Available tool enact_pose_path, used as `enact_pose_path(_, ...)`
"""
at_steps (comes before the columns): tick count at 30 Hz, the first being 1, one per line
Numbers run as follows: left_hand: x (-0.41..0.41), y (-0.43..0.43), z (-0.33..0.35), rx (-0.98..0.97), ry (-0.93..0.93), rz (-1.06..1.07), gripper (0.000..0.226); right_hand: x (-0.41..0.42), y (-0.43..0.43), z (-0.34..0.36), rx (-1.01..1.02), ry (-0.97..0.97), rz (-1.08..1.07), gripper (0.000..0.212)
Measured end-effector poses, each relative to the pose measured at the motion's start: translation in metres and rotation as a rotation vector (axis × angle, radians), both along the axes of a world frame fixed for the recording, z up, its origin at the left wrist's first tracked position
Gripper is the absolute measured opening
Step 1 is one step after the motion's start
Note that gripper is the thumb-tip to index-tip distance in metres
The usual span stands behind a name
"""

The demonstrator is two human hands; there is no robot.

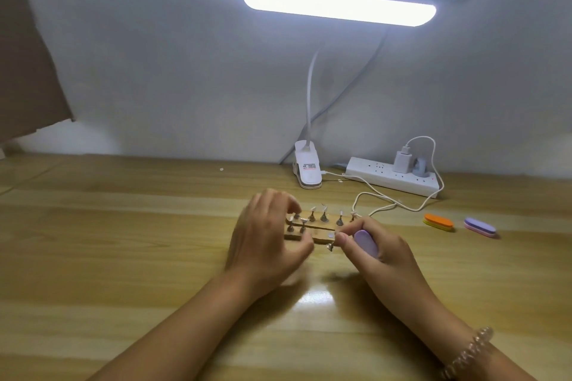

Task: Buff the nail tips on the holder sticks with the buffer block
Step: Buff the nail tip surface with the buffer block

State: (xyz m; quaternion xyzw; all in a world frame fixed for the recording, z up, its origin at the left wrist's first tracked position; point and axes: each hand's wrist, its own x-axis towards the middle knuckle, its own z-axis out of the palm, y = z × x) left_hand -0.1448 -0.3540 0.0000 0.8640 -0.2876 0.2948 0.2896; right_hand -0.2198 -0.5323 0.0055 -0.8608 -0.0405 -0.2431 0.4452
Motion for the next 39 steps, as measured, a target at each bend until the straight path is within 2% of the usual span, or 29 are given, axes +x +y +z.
enact_pose_path(1, -0.007, -0.003, 0.0, 0.021, -0.06, -0.061, 0.025, 0.0, 0.001, 0.0, 0.043, 0.01, 0.003, 0.007)
enact_pose_path(3, -0.018, -0.011, -0.003, 0.071, -0.063, -0.174, 0.022, 0.0, 0.002, 0.001, 0.096, 0.035, 0.007, 0.007)
enact_pose_path(8, -0.017, -0.016, -0.009, 0.05, 0.158, -0.246, 0.021, 0.0, 0.003, -0.001, 0.089, 0.06, 0.022, 0.007)
enact_pose_path(13, -0.005, -0.015, -0.012, -0.085, 0.373, -0.316, 0.004, 0.002, 0.005, 0.001, 0.165, 0.156, 0.012, 0.03)
enact_pose_path(15, -0.002, -0.014, -0.012, -0.128, 0.446, -0.344, 0.006, 0.002, 0.004, 0.0, 0.176, 0.166, -0.001, 0.029)
enact_pose_path(17, 0.001, -0.013, -0.011, -0.166, 0.503, -0.379, 0.006, 0.003, 0.003, -0.002, 0.162, 0.135, -0.02, 0.019)
enact_pose_path(19, 0.0, -0.013, -0.009, -0.181, 0.525, -0.399, 0.012, 0.002, 0.003, -0.003, 0.112, 0.086, -0.042, 0.011)
enact_pose_path(23, -0.002, -0.013, -0.008, -0.184, 0.543, -0.439, 0.016, 0.0, 0.002, -0.003, -0.05, -0.017, -0.102, 0.012)
enact_pose_path(31, -0.002, -0.012, -0.007, -0.17, 0.572, -0.443, 0.02, -0.006, 0.011, -0.01, -0.511, 0.046, -0.004, 0.057)
enact_pose_path(36, -0.003, -0.007, -0.004, -0.106, 0.538, -0.441, 0.022, -0.009, 0.005, -0.013, -0.533, -0.002, 0.027, 0.064)
enact_pose_path(39, -0.005, -0.008, -0.007, 0.048, 0.459, -0.404, 0.019, -0.002, 0.002, -0.011, -0.397, 0.006, -0.001, 0.058)
